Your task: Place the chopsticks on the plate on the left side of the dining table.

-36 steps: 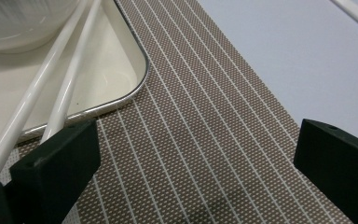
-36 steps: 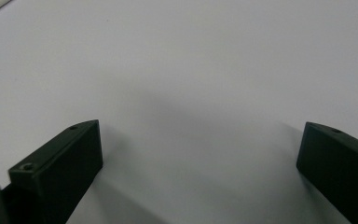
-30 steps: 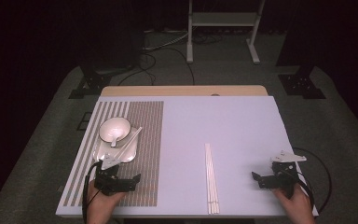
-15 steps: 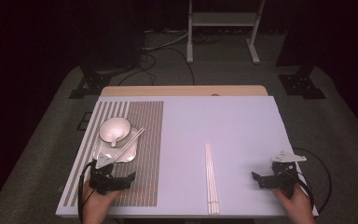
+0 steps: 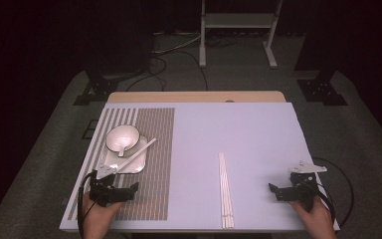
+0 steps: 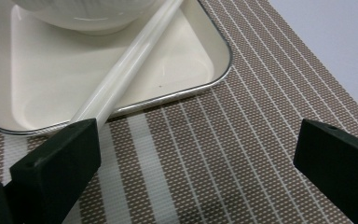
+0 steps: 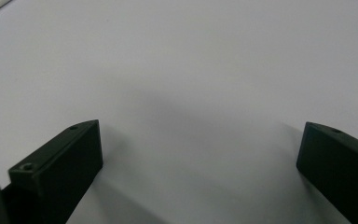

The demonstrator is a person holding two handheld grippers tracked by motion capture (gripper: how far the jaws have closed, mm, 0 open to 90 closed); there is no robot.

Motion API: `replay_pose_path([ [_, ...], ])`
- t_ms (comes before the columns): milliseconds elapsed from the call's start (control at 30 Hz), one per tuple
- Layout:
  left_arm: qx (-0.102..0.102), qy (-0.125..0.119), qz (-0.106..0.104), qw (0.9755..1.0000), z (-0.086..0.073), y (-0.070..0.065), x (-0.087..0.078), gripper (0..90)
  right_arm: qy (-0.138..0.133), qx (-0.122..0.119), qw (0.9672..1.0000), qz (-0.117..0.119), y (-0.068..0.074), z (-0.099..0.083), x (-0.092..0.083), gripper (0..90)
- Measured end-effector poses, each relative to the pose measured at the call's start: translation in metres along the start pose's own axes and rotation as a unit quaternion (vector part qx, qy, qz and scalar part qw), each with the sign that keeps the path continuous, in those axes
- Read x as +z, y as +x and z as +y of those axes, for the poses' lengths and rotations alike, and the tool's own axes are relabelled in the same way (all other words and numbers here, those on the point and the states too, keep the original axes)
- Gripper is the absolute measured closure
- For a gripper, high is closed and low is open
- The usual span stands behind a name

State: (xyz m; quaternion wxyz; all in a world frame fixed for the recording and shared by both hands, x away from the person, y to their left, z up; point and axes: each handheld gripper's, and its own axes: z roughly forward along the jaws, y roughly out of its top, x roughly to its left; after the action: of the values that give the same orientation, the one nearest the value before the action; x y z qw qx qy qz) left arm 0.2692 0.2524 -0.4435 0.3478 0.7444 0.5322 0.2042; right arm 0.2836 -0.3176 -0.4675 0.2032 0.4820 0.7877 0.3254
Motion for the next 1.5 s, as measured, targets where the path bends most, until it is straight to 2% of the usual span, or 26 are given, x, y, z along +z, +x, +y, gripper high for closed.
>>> replay_pose_path([
  [233,-0.003,0.002,0.013,0.9999,-0.002,0.007,0.000,0.0,0.000,0.000,1.0000,0.000,0.000,0.000,0.000,0.0],
  [667,-0.025,-0.005,0.034,0.9991,-0.004,0.027,-0.004,0.0,0.000,0.000,1.0000,0.000,0.000,0.000,0.000,0.0],
  [1133,-0.034,-0.009,0.041,0.9985,-0.001,0.039,-0.002,0.0,0.000,0.000,1.0000,0.000,0.000,0.000,0.000,0.0],
  [1500,-0.043,-0.013,0.038,0.9982,0.004,0.050,0.001,0.0,0.000,0.000,1.0000,0.000,0.000,0.000,0.000,0.0],
])
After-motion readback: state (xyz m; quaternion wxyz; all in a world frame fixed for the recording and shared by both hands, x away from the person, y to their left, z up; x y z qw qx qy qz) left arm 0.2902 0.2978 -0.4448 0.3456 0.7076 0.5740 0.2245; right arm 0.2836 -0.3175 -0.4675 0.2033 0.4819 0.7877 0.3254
